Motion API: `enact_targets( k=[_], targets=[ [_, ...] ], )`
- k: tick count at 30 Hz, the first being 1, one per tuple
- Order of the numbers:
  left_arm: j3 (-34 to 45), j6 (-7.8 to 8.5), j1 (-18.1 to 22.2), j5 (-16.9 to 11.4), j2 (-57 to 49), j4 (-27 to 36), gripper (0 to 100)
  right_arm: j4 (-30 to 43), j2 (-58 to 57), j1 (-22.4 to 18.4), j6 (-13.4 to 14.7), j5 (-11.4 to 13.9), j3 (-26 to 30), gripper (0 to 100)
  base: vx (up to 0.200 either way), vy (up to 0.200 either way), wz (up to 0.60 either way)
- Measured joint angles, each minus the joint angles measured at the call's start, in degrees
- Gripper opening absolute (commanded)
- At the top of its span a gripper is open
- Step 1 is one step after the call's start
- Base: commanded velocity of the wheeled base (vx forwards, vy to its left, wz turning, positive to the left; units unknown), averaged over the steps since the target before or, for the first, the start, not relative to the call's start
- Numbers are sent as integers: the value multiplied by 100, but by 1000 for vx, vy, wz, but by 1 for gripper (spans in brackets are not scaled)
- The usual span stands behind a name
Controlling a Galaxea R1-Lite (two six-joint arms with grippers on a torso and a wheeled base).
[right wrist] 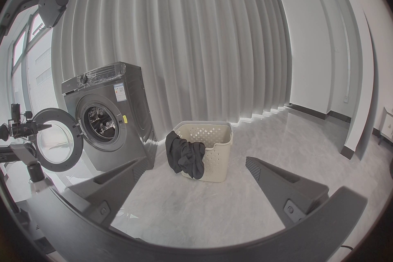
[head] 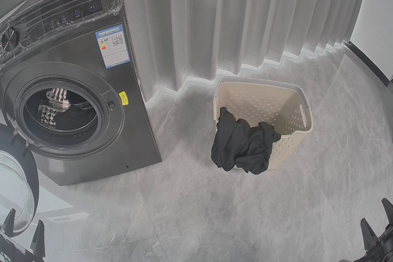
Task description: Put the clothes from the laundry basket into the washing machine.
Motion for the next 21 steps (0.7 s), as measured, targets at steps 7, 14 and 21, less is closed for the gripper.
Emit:
enact_targets(
  k=[7,14,21],
  targets=[
    [0,0,0,2,0,0,100,0,0,-2,-10,2,0,100,0,-200,0],
    [0,0,0,2,0,0,100,0,0,5,-13,0,0,100,0,-57,0],
    [0,0,0,0,0,-2,100,0,0,0,-10,6,0,100,86,0,0]
  ],
)
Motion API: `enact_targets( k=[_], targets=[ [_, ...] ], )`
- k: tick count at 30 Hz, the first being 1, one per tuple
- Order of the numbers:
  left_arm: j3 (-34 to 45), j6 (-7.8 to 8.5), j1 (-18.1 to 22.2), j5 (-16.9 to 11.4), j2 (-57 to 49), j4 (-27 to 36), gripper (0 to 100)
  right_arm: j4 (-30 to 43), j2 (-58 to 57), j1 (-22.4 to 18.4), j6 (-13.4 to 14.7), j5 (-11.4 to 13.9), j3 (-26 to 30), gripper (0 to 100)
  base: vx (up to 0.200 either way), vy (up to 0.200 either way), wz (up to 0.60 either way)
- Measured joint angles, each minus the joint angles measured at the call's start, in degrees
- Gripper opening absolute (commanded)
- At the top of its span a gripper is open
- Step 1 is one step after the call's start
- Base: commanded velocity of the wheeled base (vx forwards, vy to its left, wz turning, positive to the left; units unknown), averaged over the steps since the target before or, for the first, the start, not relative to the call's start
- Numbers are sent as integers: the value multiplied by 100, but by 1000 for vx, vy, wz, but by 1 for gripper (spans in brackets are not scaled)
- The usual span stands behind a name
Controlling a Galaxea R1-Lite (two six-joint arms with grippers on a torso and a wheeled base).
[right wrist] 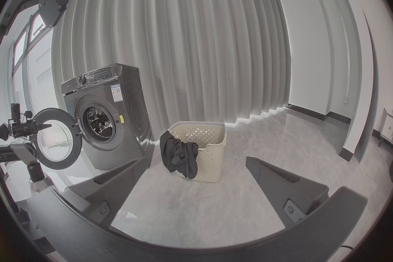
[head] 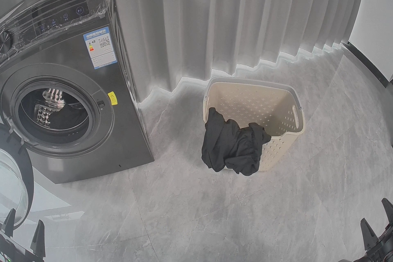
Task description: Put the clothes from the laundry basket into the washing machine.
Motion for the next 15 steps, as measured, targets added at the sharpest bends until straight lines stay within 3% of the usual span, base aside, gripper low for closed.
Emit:
enact_targets(
  k=[9,15],
  targets=[
    [0,0,0,0,0,2,100,0,0,2,-1,0,0,100,200,0,0],
    [0,0,0,0,0,2,100,0,0,2,-1,2,0,100,0,0,0]
  ],
)
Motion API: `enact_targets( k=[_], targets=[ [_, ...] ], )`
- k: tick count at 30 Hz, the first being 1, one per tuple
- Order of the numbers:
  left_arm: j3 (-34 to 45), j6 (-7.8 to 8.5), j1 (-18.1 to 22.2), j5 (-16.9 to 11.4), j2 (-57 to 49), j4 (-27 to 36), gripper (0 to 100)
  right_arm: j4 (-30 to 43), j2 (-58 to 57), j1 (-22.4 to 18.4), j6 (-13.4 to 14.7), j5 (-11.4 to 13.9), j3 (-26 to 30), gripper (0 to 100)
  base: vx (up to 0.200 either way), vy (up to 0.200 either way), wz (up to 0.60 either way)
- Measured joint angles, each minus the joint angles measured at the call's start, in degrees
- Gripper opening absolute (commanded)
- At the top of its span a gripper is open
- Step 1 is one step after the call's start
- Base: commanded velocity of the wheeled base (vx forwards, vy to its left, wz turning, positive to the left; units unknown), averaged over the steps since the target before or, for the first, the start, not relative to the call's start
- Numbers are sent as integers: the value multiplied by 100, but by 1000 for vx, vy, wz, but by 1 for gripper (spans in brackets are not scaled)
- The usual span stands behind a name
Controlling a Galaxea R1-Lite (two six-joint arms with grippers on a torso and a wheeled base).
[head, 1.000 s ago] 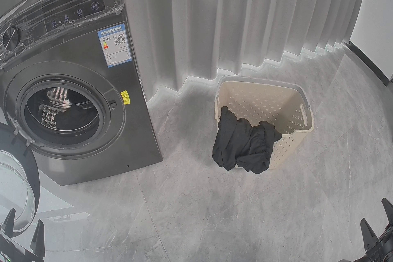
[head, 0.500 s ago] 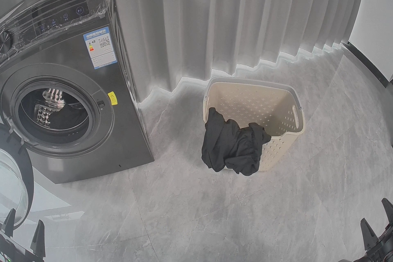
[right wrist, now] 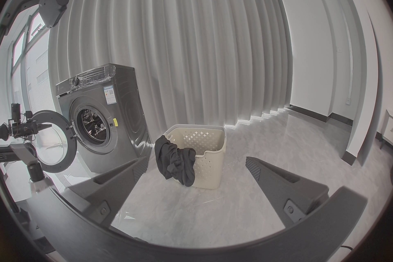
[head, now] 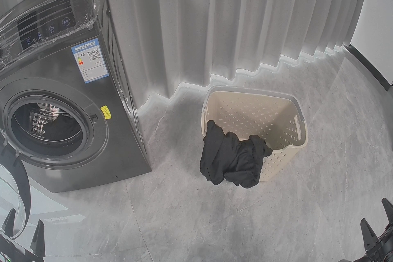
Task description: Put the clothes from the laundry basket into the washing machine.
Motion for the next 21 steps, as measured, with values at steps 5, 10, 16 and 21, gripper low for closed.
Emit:
enact_targets(
  k=[5,10,16,21],
  targets=[
    [0,0,0,0,0,-2,100,0,0,0,0,-2,0,100,0,0,0],
    [0,-6,0,0,0,0,100,0,0,0,0,-4,0,100,0,-160,0],
    [0,-9,0,2,0,0,100,-1,0,-5,0,0,0,100,0,-200,0],
    [0,-9,0,2,0,0,100,0,0,2,1,-2,0,100,0,-80,0]
  ],
)
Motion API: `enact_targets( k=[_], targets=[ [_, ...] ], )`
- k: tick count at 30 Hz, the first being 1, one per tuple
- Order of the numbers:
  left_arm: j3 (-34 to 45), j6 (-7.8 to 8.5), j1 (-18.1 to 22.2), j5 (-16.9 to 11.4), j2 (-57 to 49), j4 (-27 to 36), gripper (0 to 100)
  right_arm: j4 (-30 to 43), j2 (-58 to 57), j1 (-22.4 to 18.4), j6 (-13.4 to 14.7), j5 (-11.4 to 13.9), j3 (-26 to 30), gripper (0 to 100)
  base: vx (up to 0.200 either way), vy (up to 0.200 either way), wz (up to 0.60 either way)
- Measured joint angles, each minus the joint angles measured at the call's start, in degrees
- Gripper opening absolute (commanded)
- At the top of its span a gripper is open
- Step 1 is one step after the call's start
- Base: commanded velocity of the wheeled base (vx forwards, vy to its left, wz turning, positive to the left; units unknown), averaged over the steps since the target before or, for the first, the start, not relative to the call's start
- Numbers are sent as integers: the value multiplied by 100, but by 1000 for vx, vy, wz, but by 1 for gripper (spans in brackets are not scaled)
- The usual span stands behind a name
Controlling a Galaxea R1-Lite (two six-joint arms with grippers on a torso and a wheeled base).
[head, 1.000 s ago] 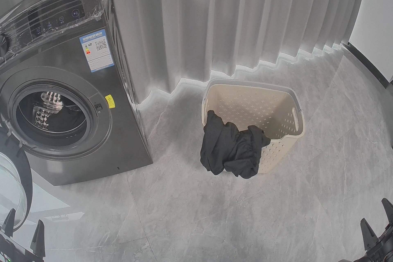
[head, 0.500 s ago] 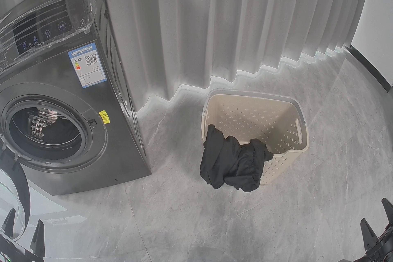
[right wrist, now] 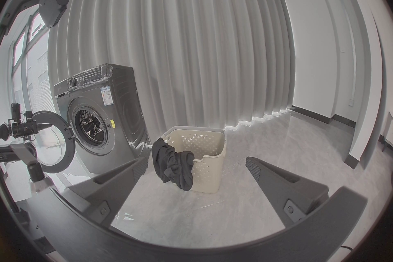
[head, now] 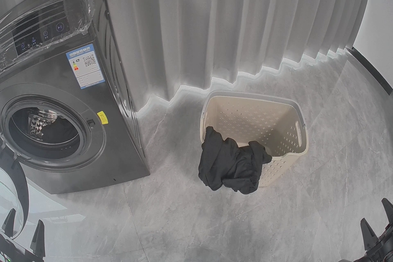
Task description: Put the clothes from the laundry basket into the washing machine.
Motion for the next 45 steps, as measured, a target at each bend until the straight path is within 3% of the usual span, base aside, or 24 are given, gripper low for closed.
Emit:
enact_targets(
  k=[7,13,33,39,45],
  targets=[
    [0,2,0,-2,0,0,100,0,0,-2,-1,2,0,100,0,0,0],
    [0,0,0,0,0,0,100,-1,0,-5,32,13,0,100,0,0,-600],
    [0,-2,0,-2,0,0,100,-1,0,-2,18,5,0,100,0,0,0],
    [0,-9,0,-2,0,0,100,0,0,-5,18,5,0,100,200,0,0],
    [0,-9,0,-2,0,-2,100,-1,0,0,32,2,0,100,0,0,0]
  ],
)
